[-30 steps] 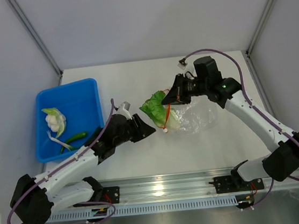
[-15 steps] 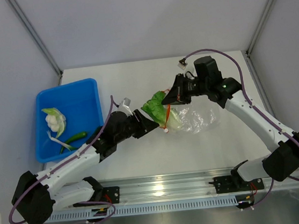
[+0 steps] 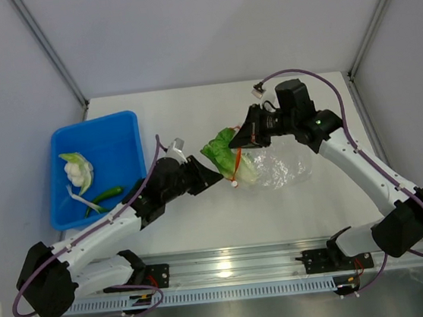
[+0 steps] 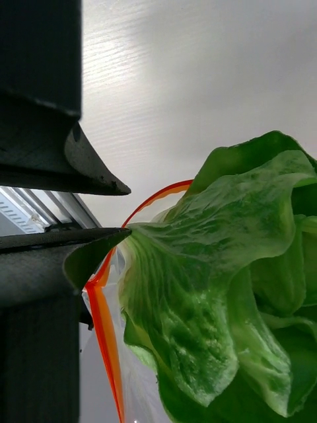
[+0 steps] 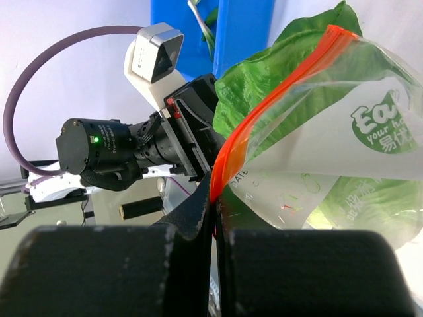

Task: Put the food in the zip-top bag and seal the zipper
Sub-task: Place the fake vegetable in the zipper food storage bag.

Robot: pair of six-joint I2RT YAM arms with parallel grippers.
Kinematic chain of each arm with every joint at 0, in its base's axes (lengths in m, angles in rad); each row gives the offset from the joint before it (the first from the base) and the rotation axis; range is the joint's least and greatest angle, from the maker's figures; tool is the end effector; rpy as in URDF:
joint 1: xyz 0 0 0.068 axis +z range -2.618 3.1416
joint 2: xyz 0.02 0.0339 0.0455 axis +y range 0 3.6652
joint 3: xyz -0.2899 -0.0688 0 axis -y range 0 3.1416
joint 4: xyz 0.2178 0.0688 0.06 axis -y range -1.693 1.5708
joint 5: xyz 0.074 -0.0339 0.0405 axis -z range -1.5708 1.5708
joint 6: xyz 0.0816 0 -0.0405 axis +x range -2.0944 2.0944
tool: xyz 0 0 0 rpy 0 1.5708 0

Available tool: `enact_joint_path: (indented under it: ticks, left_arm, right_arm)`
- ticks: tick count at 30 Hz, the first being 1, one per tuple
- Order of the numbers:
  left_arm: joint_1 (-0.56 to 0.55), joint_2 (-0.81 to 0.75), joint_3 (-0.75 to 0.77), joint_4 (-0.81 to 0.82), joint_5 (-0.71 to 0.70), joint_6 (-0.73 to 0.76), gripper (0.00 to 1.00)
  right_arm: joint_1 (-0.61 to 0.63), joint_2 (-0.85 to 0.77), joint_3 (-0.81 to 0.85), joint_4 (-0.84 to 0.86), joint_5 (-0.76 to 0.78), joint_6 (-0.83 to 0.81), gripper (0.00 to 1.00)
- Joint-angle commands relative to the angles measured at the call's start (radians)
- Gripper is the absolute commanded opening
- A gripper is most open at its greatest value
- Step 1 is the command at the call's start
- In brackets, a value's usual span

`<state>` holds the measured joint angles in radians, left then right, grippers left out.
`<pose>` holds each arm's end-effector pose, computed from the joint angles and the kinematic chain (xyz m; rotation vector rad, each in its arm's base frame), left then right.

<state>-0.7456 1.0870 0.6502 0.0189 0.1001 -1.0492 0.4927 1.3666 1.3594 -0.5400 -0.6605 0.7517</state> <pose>0.1779 -0.1754 0.2694 -0.2637 2.2008 -1.1950 0.2386 0.1849 0.3838 -0.1416 2.3289 1.3883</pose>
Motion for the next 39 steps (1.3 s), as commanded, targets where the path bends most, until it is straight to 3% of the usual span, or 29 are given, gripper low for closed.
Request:
enact_joint_path:
  ticks: [1,8,13,23,39]
  left_arm:
    - [0.006,-0.013,-0.004,0.039,-0.014,-0.006,0.29]
    - [0.015,0.017,0.009,-0.011,0.001,-0.112,0.25]
    - [0.026,0.005,-0.014,-0.045,0.036,-0.21,0.31]
    - [0.052,0.034,-0.052,0.044,0.111,-0.301,0.38]
    - [0.114,0.12,-0.034,0.153,0.216,-0.359,0.4]
  right_arm:
    - [-0.005,-0.046,0.021,0.055,-0.033,0.015,0.0]
    - [-0.006,-0.055,0.027,0.051,-0.027,0.02,0.0]
    - [-0.011,-0.058,0.026,0.049,-0.027,0.02,0.0]
    - [-0.011,-0.067,0.023,0.052,-0.034,0.025,0.0]
    - [-0.013,-0.06,0.018,0.048,-0.045,0.017,0.0]
